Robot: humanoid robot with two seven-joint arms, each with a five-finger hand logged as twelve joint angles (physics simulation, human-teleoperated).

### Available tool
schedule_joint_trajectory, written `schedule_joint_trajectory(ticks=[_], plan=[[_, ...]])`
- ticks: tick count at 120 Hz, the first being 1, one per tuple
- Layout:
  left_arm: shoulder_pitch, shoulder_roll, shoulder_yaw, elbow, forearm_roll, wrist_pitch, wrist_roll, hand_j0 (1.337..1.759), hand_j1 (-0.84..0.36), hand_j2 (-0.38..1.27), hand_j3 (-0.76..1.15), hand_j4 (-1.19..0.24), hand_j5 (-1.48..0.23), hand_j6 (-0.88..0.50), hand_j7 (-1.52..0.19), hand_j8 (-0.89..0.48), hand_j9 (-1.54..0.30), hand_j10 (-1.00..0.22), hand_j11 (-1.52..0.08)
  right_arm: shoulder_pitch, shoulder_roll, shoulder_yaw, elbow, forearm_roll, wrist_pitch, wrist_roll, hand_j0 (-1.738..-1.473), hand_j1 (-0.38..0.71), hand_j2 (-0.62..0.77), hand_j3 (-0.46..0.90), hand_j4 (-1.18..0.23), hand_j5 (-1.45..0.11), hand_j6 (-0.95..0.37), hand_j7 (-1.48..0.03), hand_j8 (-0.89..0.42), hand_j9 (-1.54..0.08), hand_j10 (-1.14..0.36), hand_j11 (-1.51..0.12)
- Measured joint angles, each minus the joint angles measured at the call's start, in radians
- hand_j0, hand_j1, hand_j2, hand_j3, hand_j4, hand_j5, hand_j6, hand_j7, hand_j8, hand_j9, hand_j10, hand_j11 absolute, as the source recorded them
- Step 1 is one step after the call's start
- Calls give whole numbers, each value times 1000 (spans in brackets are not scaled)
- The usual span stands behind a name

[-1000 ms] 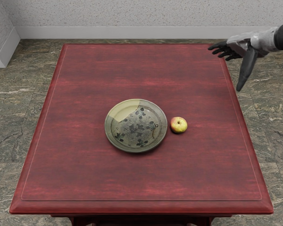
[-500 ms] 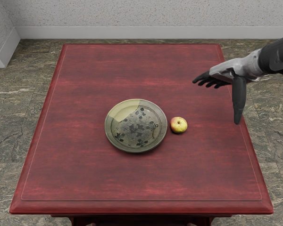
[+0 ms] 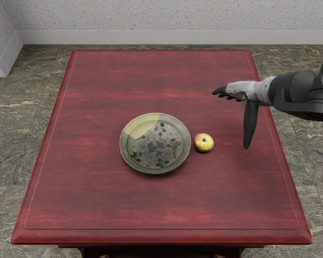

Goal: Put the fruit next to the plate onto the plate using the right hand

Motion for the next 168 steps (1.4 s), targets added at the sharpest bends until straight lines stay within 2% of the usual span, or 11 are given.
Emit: schedule_joint_trajectory(ticks=[55, 74, 98, 123, 168], plan=[[0, 0, 0, 0, 0, 0, 0, 1658, 349, 0, 0, 0, 0, 0, 0, 0, 0, 0, 0, -208, 126, 6, -20, -192, -293, 0, -1658, -324, -3, 0, -24, -29, -25, -28, -25, -28, -24, -28], [0, 0, 0, 0, 0, 0, 0, 1658, 349, 0, 0, 0, 0, 0, 0, 0, 0, 0, 0, -233, 145, 10, -22, -202, -322, 0, -1658, -318, -4, 0, -29, -36, -31, -35, -30, -35, -29, -35], [0, 0, 0, 0, 0, 0, 0, 1658, 349, 0, 0, 0, 0, 0, 0, 0, 0, 0, 0, -241, 150, 19, -22, -206, -330, 0, -1658, -187, -26, 0, -138, -177, -139, -177, -139, -177, -138, -177], [0, 0, 0, 0, 0, 0, 0, 1658, 349, 0, 0, 0, 0, 0, 0, 0, 0, 0, 0, -265, 200, 0, -25, -271, -442, 0, -1658, -92, -41, 0, -217, -280, -218, -279, -217, -280, -217, -279], [0, 0, 0, 0, 0, 0, 0, 1658, 349, 0, 0, 0, 0, 0, 0, 0, 0, 0, 0, -325, 224, -31, -10, -332, -538, 0, -1658, -48, -49, 0, -254, -328, -255, -328, -254, -328, -254, -328]])
